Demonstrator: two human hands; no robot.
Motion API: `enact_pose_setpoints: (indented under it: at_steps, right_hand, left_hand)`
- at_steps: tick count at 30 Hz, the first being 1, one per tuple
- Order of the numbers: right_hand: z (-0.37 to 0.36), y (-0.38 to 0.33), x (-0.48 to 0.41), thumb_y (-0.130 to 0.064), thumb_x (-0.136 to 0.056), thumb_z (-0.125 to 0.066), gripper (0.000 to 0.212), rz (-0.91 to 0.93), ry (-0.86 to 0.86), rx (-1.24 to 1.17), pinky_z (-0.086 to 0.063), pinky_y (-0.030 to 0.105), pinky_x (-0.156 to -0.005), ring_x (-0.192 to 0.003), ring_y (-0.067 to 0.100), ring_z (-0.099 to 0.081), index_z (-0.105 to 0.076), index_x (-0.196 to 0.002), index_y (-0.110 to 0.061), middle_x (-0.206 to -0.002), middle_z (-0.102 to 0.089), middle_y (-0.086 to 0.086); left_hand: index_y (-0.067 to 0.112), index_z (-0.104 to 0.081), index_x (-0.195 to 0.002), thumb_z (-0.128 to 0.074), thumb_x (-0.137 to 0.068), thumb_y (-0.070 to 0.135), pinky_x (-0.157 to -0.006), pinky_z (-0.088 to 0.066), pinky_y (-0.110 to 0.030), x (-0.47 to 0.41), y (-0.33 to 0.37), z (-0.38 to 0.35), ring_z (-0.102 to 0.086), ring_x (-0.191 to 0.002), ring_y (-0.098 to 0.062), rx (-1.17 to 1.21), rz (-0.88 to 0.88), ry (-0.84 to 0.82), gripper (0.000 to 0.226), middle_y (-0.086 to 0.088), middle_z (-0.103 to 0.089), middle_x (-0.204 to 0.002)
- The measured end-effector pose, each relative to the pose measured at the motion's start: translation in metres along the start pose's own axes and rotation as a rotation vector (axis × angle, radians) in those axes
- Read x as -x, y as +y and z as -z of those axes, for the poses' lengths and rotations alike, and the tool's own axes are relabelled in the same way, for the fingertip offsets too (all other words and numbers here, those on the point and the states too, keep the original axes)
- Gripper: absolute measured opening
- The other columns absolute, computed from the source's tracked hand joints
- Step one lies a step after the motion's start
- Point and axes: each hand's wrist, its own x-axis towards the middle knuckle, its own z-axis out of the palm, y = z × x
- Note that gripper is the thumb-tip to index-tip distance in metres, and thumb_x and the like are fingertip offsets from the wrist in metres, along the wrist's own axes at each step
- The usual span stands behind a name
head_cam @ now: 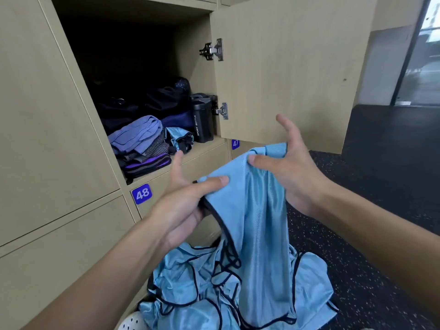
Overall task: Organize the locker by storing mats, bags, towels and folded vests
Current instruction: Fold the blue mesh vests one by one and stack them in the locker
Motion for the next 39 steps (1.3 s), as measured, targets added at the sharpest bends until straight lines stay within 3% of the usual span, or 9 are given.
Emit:
enact_pose_setpoints:
  at_steps: [6,11,14,18,21,23,29,36,39]
  right_hand:
    - [0.009,-0.001,0.005,-0.001,-0.071,-0.083,0.099,-0.056,-0.130,0.143,-0.049,0.042,-0.102,-0.116,0.021,-0.061,-0.034,-0.138,-0.056,-0.146,-0.041,0.014]
    - [0.012,-0.001,0.000,-0.010,-0.069,-0.086,0.083,-0.044,0.049,0.042,-0.052,0.047,-0.098,-0.126,0.027,-0.055,-0.045,-0.123,-0.058,-0.145,-0.039,0.011]
    - [0.011,-0.003,0.003,-0.022,-0.062,-0.086,0.076,-0.049,0.084,0.085,-0.047,0.049,-0.103,-0.127,0.028,-0.053,-0.047,-0.114,-0.062,-0.142,-0.044,0.012]
    - [0.015,-0.008,0.005,-0.011,-0.084,-0.076,0.065,-0.123,0.159,0.155,-0.055,0.049,-0.092,-0.094,0.029,-0.068,-0.042,-0.131,-0.041,-0.122,-0.058,0.024]
    - [0.017,-0.011,0.011,-0.007,-0.083,-0.074,0.062,-0.244,-0.014,0.180,-0.052,0.050,-0.095,-0.094,0.033,-0.069,-0.046,-0.132,-0.032,-0.114,-0.064,0.024]
    - [0.018,-0.011,0.014,0.005,-0.083,-0.069,0.062,-0.277,-0.104,0.167,-0.051,0.055,-0.095,-0.090,0.033,-0.067,-0.049,-0.131,-0.028,-0.104,-0.063,0.022]
    - [0.024,-0.007,0.005,0.003,-0.085,-0.069,0.017,-0.176,0.068,0.217,-0.046,0.057,-0.102,-0.095,0.035,-0.066,-0.071,-0.096,-0.010,-0.099,-0.065,0.018]
    - [0.026,-0.009,0.006,-0.009,-0.076,-0.082,0.052,-0.139,-0.087,0.467,-0.052,0.023,-0.092,-0.097,0.013,-0.070,-0.063,-0.124,-0.012,-0.107,-0.071,0.005]
    - [0.023,-0.007,0.008,-0.014,-0.075,-0.084,0.054,-0.100,-0.100,0.659,-0.055,0.030,-0.091,-0.096,0.019,-0.068,-0.062,-0.125,-0.017,-0.107,-0.068,0.008]
  left_hand:
    - [0.039,-0.018,-0.154,-0.071,-0.084,-0.004,-0.061,-0.060,-0.029,-0.005,0.019,0.011,-0.074,-0.073,-0.013,0.028,-0.120,0.222,0.098,0.004,-0.077,-0.077]
    - [0.048,-0.019,-0.152,-0.067,-0.078,-0.016,-0.069,-0.062,-0.037,0.008,0.015,0.008,-0.075,-0.088,-0.023,-0.121,0.010,0.010,0.109,-0.002,-0.078,-0.086]
    - [0.047,-0.024,-0.150,-0.066,-0.080,-0.017,-0.070,-0.062,-0.036,0.003,0.016,0.011,-0.075,-0.088,-0.021,-0.096,-0.082,0.088,0.104,-0.005,-0.076,-0.103]
    - [0.043,-0.035,-0.145,-0.070,-0.083,-0.008,-0.061,-0.060,-0.033,-0.001,0.017,0.017,-0.075,-0.085,-0.020,-0.040,-0.163,0.236,0.088,-0.006,-0.072,-0.111]
    - [0.034,-0.047,-0.129,-0.075,-0.083,0.002,-0.071,-0.061,-0.041,-0.006,0.018,0.021,-0.072,-0.090,-0.025,-0.063,-0.161,0.374,0.062,-0.011,-0.065,-0.120]
    - [0.028,-0.048,-0.127,-0.075,-0.082,0.001,-0.068,-0.061,-0.038,-0.007,0.021,0.023,-0.071,-0.082,-0.023,-0.021,-0.112,0.349,0.059,-0.012,-0.067,-0.114]
    - [0.017,-0.060,-0.124,-0.065,-0.078,-0.022,-0.058,-0.060,-0.029,0.002,0.032,0.031,-0.074,-0.069,-0.018,-0.209,-0.045,0.117,0.061,-0.003,-0.076,-0.077]
    - [0.011,-0.070,-0.096,-0.073,-0.080,-0.010,-0.057,-0.056,-0.020,0.002,0.034,0.037,-0.072,-0.066,-0.014,-0.530,-0.110,0.114,0.026,-0.002,-0.076,-0.075]
    - [0.009,-0.072,-0.094,-0.075,-0.080,-0.006,-0.066,-0.061,-0.025,0.003,0.036,0.036,-0.074,-0.074,-0.018,-0.662,-0.143,0.087,0.021,-0.005,-0.077,-0.082]
